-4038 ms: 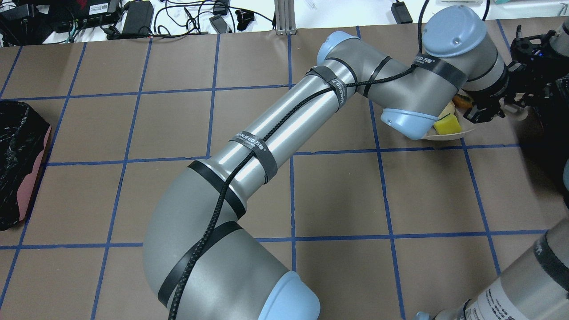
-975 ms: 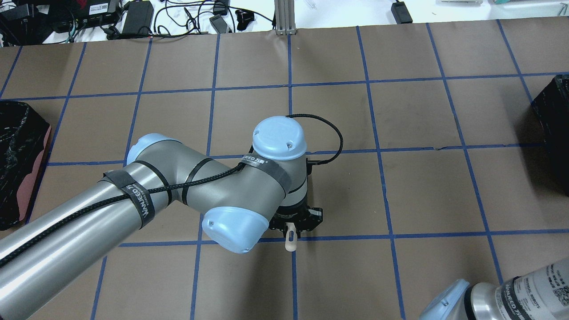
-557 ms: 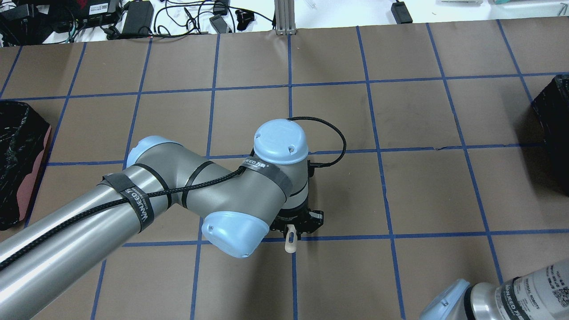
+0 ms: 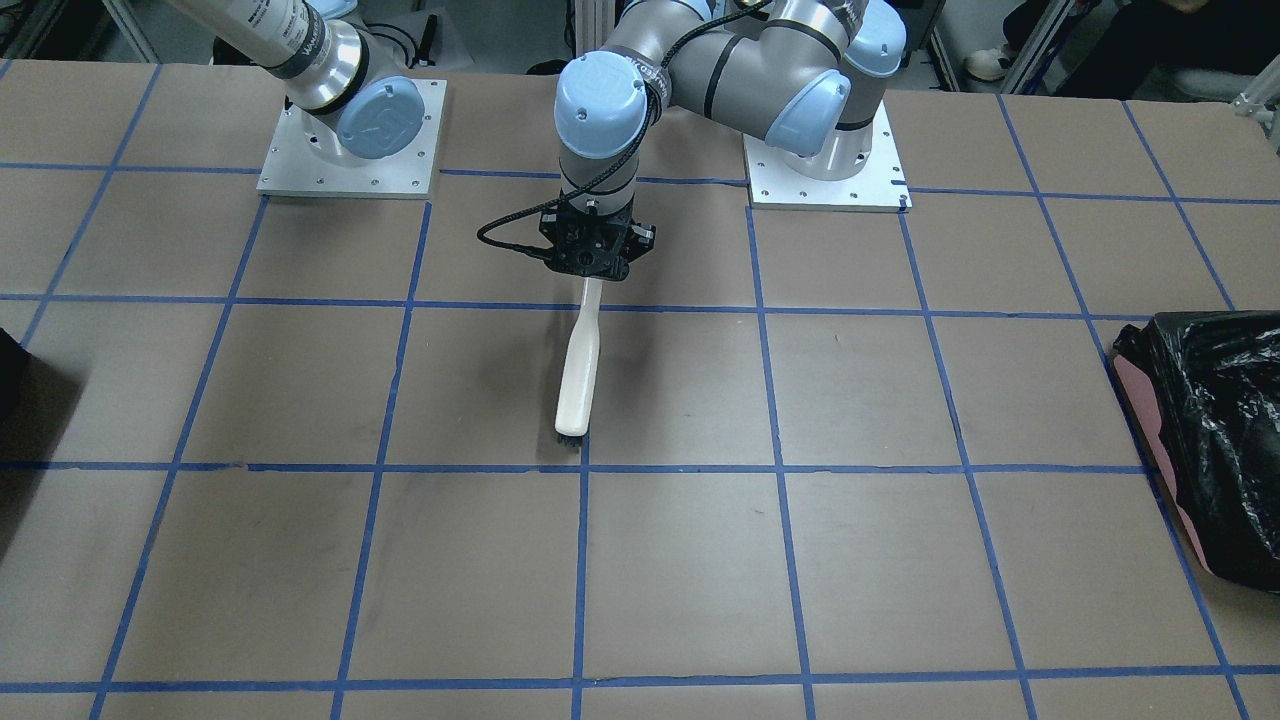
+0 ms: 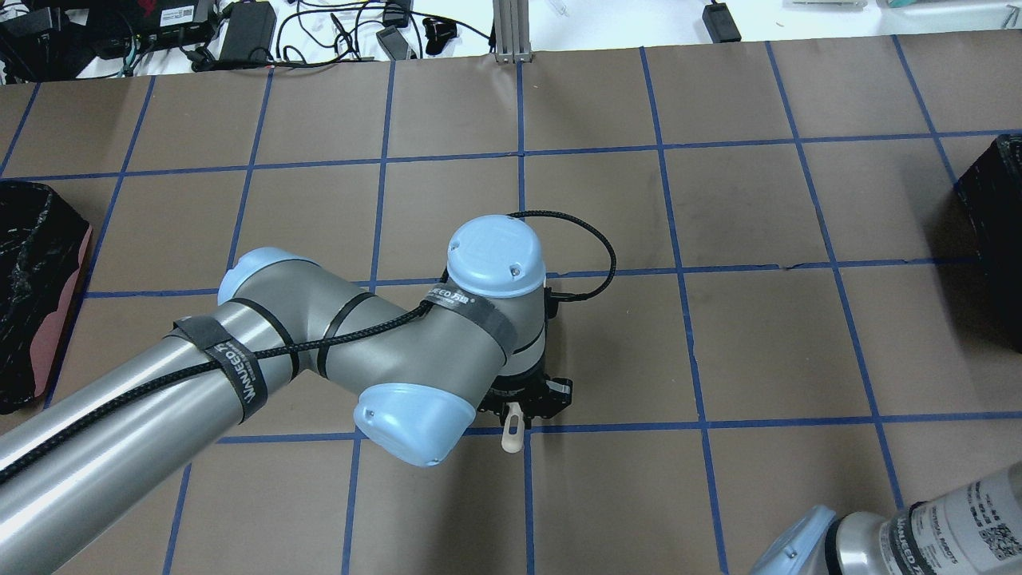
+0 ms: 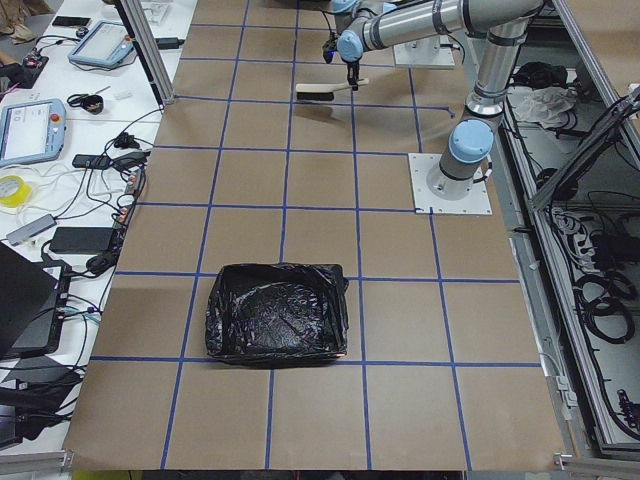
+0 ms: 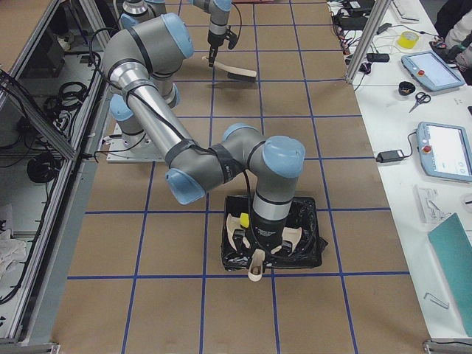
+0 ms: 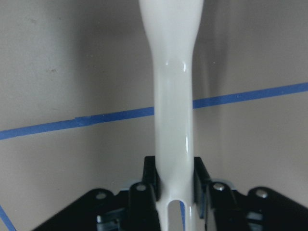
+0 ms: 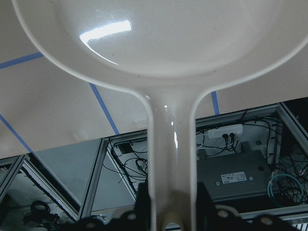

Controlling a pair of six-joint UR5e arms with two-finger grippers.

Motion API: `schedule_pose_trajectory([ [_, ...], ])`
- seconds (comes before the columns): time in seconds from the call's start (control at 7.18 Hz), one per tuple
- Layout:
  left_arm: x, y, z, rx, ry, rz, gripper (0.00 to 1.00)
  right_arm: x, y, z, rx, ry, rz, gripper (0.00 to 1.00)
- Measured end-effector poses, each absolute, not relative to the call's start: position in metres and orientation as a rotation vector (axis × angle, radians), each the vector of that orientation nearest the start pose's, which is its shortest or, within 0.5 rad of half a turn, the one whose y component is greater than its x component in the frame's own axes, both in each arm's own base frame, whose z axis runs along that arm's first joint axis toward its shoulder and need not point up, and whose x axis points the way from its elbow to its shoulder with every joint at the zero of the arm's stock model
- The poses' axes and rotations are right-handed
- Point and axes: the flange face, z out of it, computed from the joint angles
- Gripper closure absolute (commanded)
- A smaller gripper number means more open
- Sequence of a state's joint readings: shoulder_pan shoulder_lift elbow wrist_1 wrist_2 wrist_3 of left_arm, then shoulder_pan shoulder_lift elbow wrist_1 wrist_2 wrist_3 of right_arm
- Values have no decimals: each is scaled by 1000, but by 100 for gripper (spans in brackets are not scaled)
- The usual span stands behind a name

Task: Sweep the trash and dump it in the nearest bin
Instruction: 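Tip the dustpan over the black bin with the right gripper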

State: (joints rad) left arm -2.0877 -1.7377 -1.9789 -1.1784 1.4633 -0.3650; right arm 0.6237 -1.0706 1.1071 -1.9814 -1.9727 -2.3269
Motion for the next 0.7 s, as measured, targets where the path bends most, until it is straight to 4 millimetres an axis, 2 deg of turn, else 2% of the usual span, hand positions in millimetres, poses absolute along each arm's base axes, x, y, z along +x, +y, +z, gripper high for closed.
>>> schedule_pose_trajectory([
  [0.28, -359, -340, 241, 214, 3147, 301, 98, -526, -501, 477, -2061, 2713, 780, 100],
  [0.42, -357, -337, 236, 215, 3147, 300, 71, -526, -501, 477, -2046, 2727, 795, 100],
  [0.56, -356, -335, 233, 220, 3147, 301, 33, -527, -499, 478, -2009, 2757, 829, 100],
  [0.7, -356, -335, 233, 221, 3148, 297, 17, -527, -499, 481, -1981, 2781, 864, 100],
])
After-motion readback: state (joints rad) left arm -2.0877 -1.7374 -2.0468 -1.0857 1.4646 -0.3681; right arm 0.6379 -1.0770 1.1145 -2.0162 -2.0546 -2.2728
